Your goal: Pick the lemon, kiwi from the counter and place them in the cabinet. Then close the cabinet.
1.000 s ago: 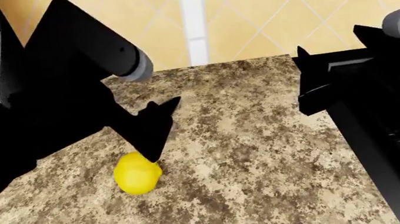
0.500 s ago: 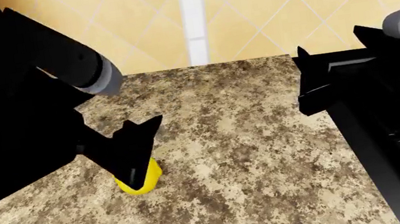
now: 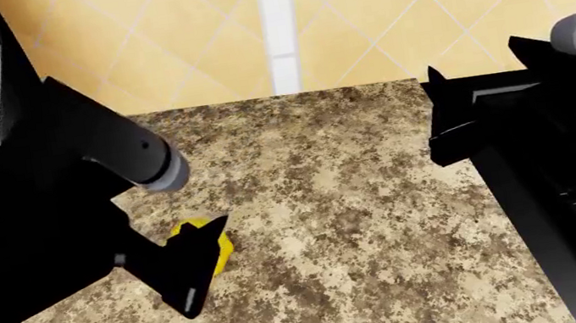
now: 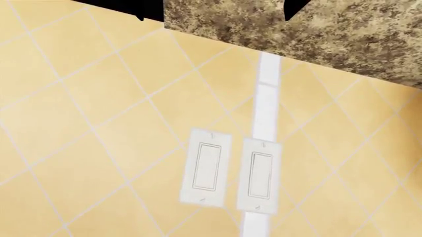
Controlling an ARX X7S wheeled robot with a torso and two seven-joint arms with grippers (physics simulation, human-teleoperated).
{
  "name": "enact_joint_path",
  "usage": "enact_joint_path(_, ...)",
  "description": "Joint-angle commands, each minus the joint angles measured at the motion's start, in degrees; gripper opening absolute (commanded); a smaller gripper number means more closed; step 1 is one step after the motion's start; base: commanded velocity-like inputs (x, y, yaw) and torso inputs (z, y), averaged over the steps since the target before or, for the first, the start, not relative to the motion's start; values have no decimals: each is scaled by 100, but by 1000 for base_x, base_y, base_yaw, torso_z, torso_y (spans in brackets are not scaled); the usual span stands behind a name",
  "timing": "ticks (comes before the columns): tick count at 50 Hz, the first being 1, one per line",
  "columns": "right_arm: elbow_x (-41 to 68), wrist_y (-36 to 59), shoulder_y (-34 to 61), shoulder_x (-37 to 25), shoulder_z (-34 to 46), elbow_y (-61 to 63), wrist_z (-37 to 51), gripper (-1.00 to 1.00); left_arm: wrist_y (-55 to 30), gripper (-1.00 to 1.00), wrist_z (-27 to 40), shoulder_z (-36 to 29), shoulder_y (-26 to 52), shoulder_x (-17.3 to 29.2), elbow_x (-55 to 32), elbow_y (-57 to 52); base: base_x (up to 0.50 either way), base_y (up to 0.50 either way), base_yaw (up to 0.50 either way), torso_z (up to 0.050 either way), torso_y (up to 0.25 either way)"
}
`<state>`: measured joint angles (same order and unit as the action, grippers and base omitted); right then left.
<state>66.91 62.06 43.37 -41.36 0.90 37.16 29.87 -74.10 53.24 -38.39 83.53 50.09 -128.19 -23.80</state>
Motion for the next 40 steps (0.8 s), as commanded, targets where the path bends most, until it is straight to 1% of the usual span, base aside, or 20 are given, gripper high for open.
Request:
enact_joint_path(1,4,-22,-1,-7,26,-1,8,100,-218,100,-195,-51,-263,-37,420,52,0,0,0,0,0)
enact_joint_path(11,10,-40,0,-16,43,-8,14,100,-341,100,-453,-43,-482,-117,808,90,0,0,0,0,0)
enact_joint_path(20,24,-41,23,-4,81,-11,33,100,-470,100,-762,-153,-744,-437,1490,317,0,0,0,0,0)
enact_joint_path(34,-5,-89,15,-29,108,-45,2,100,-607,100,-1893,-279,-1147,-743,3036,732,0,0,0,0,0)
enact_joint_path(40,21,-99,-6,-53,86,-37,15,100,-684,100,-1970,-457,-1089,-840,3293,872,0,0,0,0,0)
